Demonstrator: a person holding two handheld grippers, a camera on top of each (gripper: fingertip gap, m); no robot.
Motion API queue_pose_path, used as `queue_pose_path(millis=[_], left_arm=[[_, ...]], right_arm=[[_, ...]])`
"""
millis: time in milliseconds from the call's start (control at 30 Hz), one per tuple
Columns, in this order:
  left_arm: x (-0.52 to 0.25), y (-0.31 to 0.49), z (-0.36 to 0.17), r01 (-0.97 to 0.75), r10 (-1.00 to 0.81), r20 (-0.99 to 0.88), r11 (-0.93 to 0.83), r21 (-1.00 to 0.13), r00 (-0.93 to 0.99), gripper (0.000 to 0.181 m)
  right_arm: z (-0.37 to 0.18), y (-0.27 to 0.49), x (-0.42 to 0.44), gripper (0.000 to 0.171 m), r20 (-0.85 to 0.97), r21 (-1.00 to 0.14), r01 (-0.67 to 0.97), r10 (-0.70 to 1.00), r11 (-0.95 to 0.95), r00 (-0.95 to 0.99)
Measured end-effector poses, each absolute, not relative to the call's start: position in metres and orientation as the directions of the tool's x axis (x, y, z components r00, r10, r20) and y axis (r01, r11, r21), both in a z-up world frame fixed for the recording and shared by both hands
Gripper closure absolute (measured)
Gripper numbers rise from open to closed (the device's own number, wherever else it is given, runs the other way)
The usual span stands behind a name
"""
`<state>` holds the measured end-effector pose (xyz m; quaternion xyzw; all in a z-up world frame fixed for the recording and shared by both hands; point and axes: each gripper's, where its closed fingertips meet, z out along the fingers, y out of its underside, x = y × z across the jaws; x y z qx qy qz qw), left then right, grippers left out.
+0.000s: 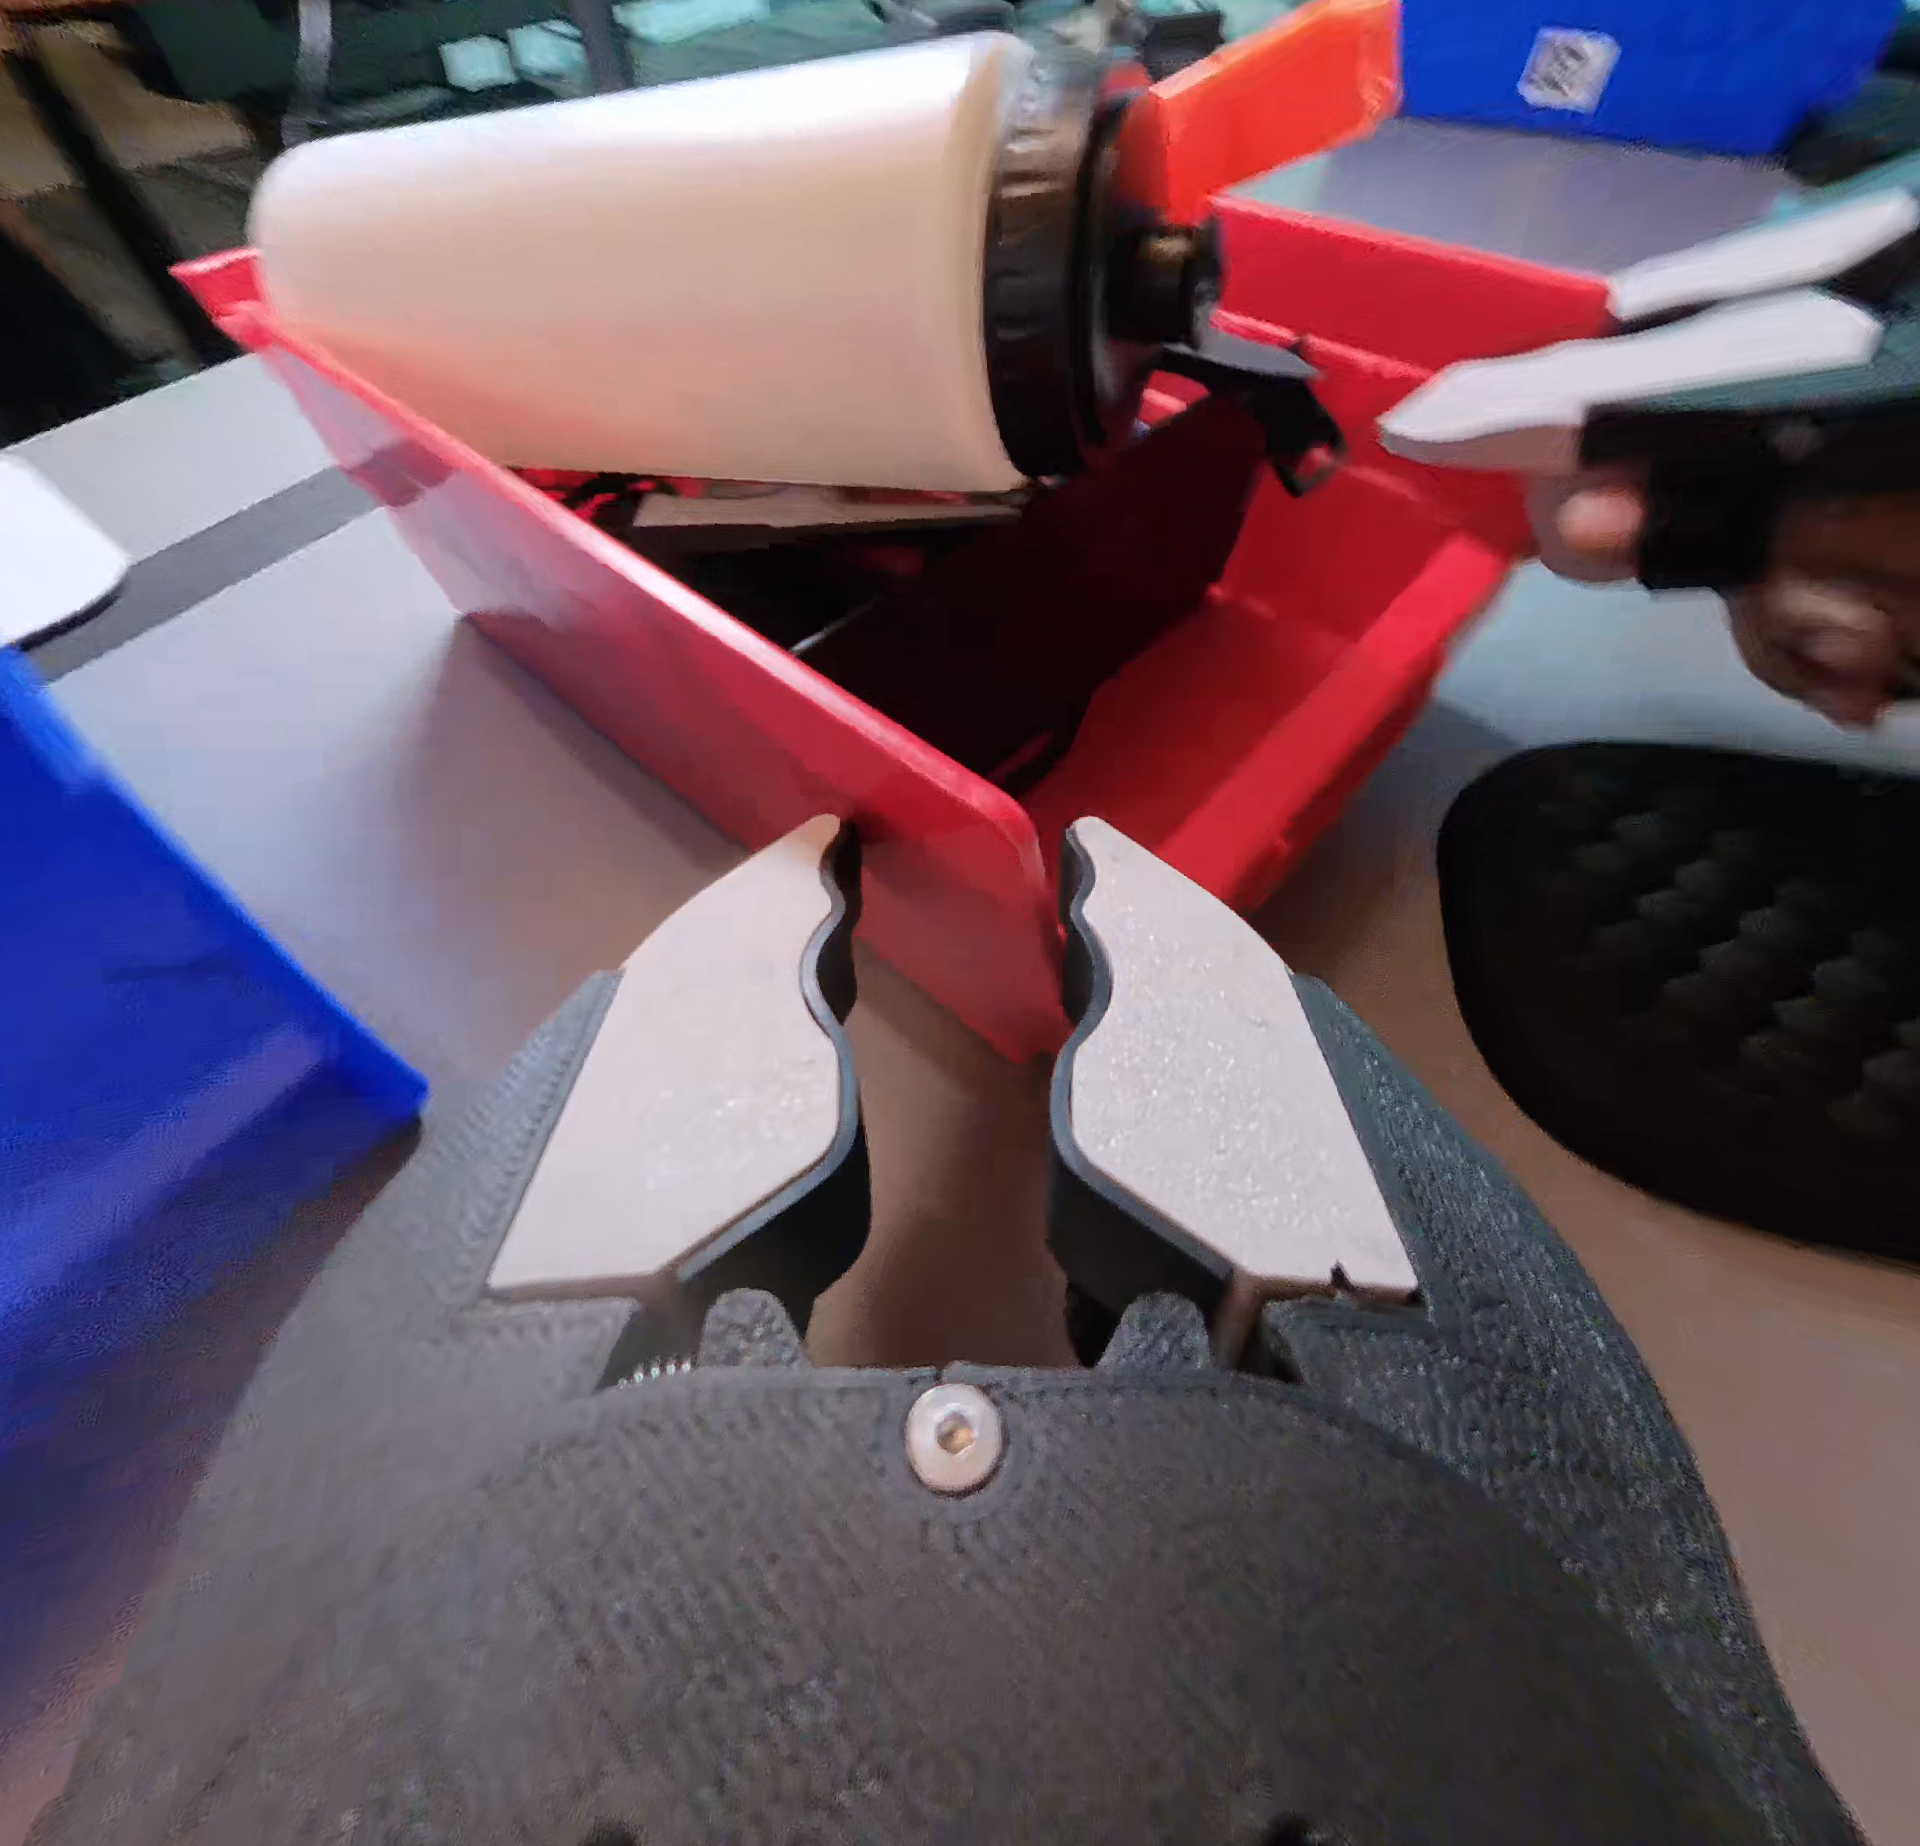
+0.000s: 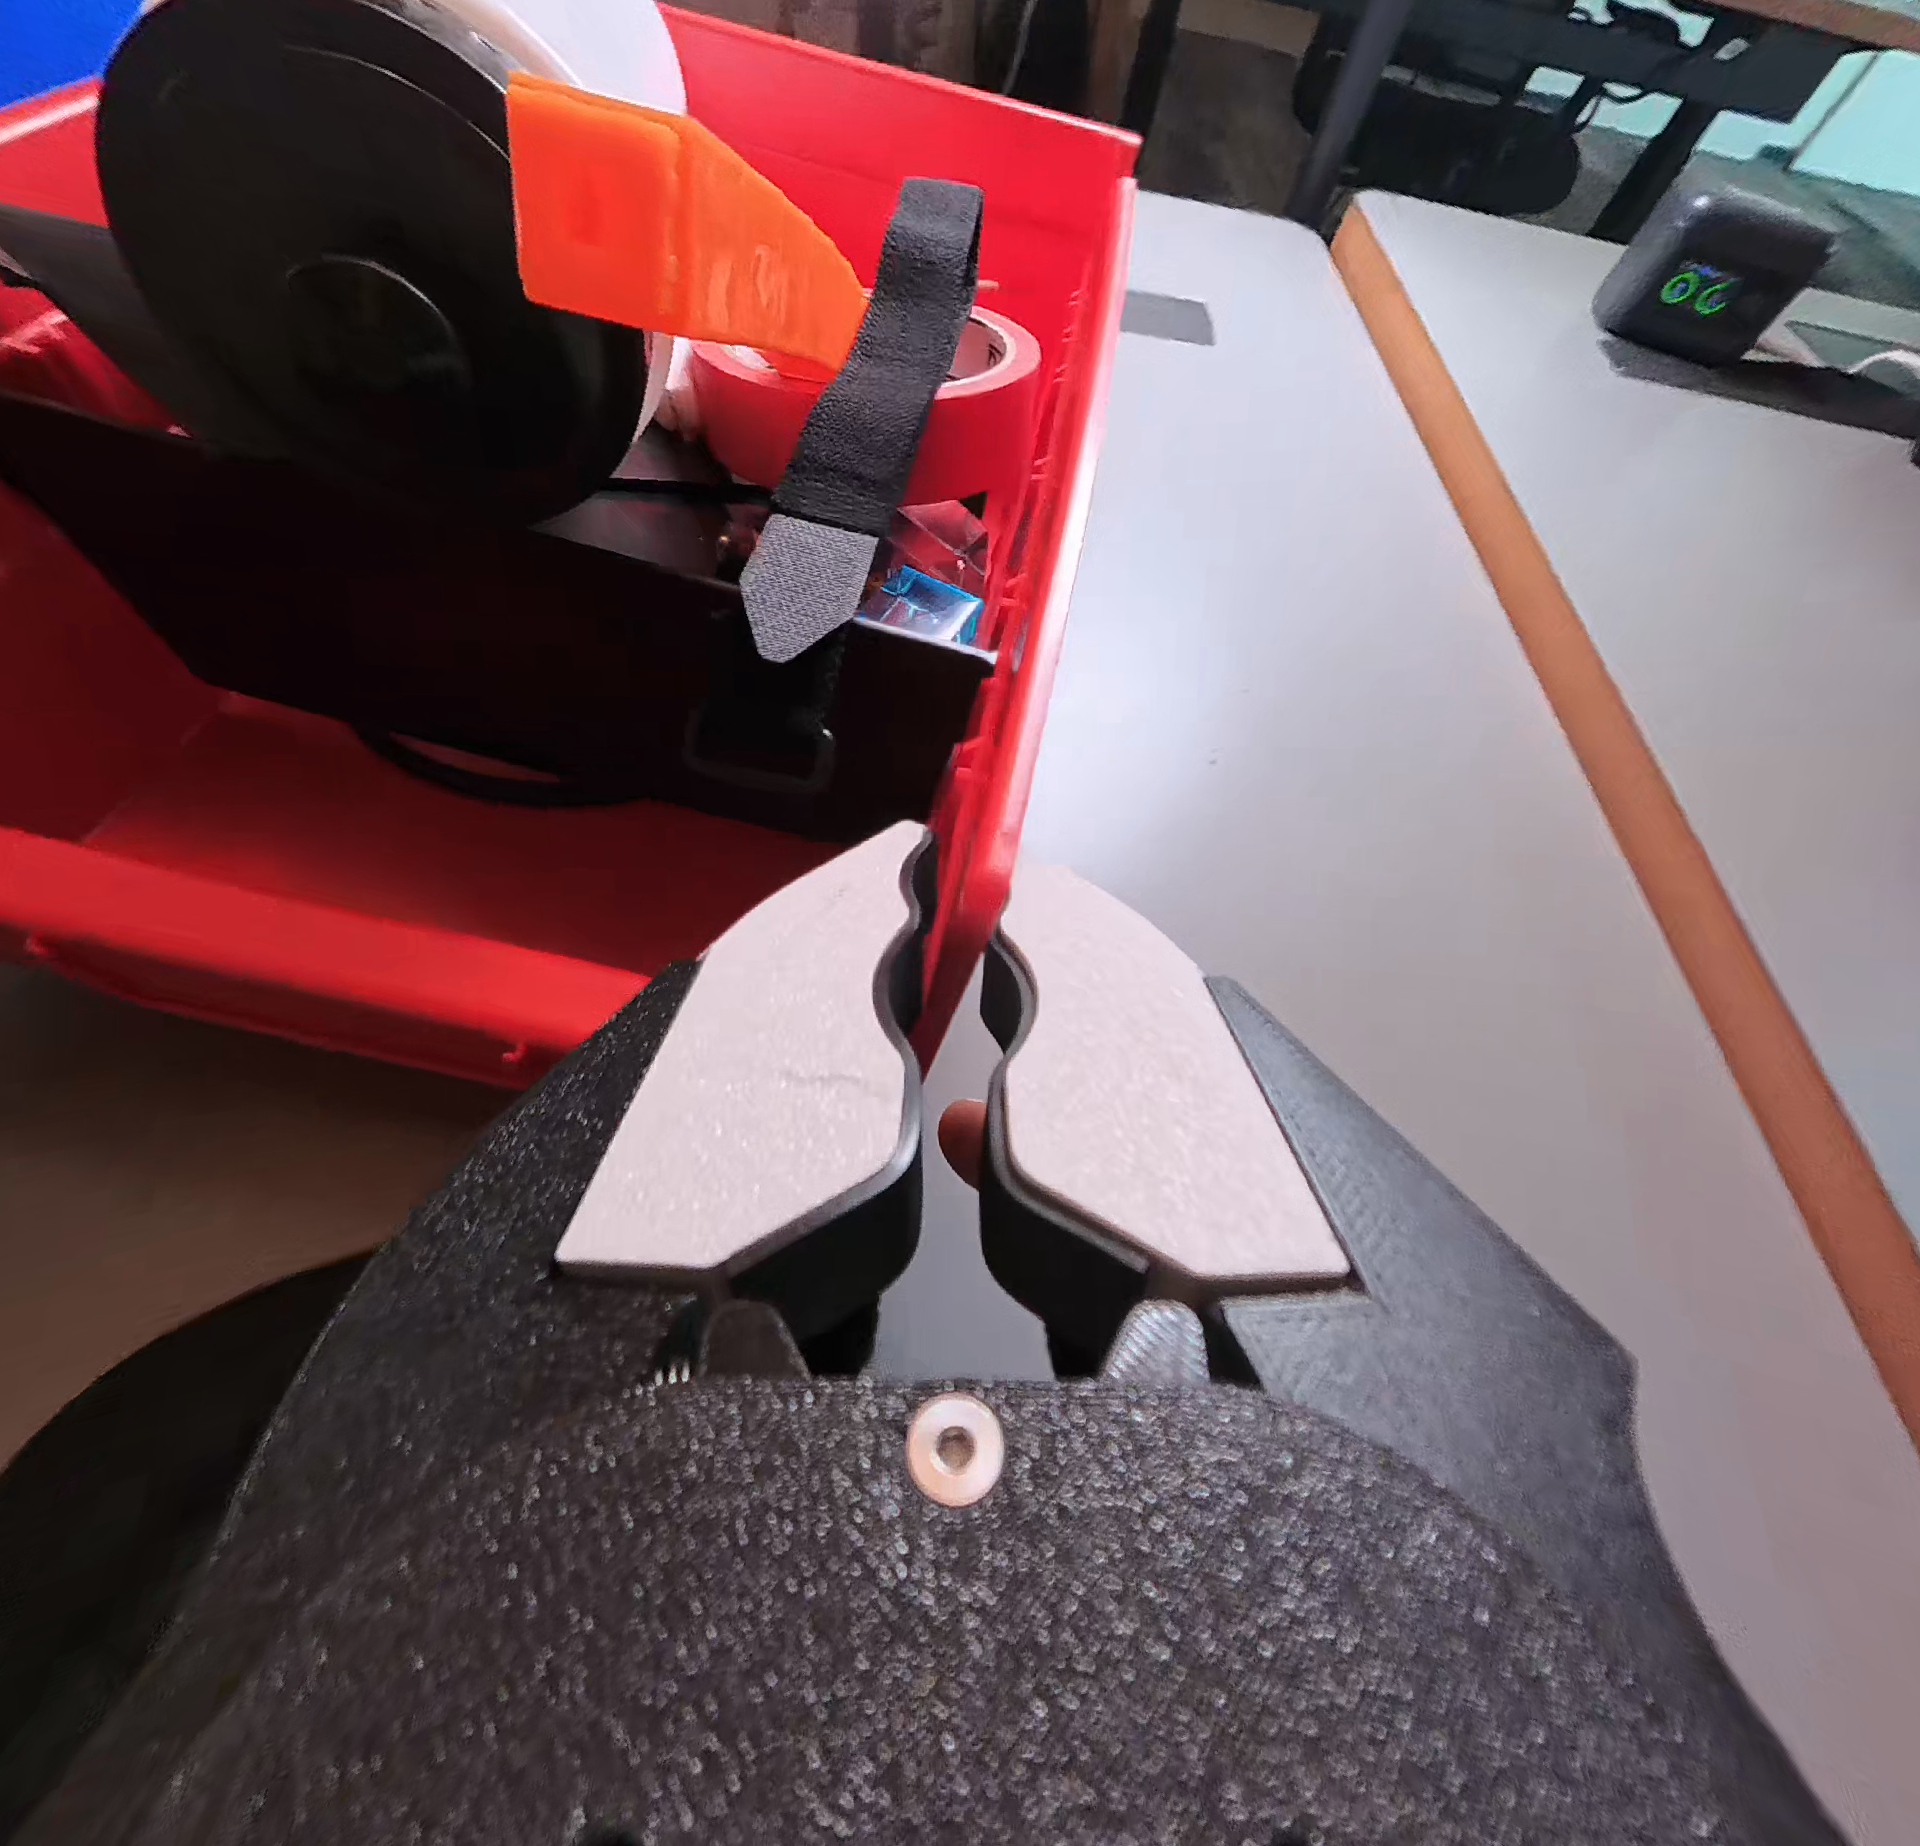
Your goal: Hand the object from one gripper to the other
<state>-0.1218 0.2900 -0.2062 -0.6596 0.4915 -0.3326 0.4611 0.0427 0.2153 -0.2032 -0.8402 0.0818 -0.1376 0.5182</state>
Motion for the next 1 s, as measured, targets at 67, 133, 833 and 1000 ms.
queue_pose_path(millis=[67,133,833,1000], left_arm=[[-0.119,0.296,-0.195,-0.371,-0.977,-0.058,-0.023,-0.928,0.206,0.147],[-0.133,0.311,-0.176,-0.386,-0.969,-0.163,0.08,-0.919,0.187,0.141],[-0.371,0.426,-0.251,-0.923,-0.772,-0.635,0.219,-0.315,0.033,0.145],[-0.443,0.449,-0.251,-0.943,-0.728,-0.661,0.065,-0.327,0.179,0.143]], right_arm=[[-0.202,0.23,0.06,0.166,0.157,-0.888,0.005,-0.293,-0.459,0.943],[-0.2,0.246,0.076,0.167,0.157,-0.885,-0.003,-0.305,-0.465,0.939],[-0.199,0.305,0.165,0.13,0.13,-0.865,-0.104,-0.42,-0.49,0.898],[-0.149,0.285,0.141,0.127,0.069,-0.943,-0.062,-0.373,-0.327,0.925]])
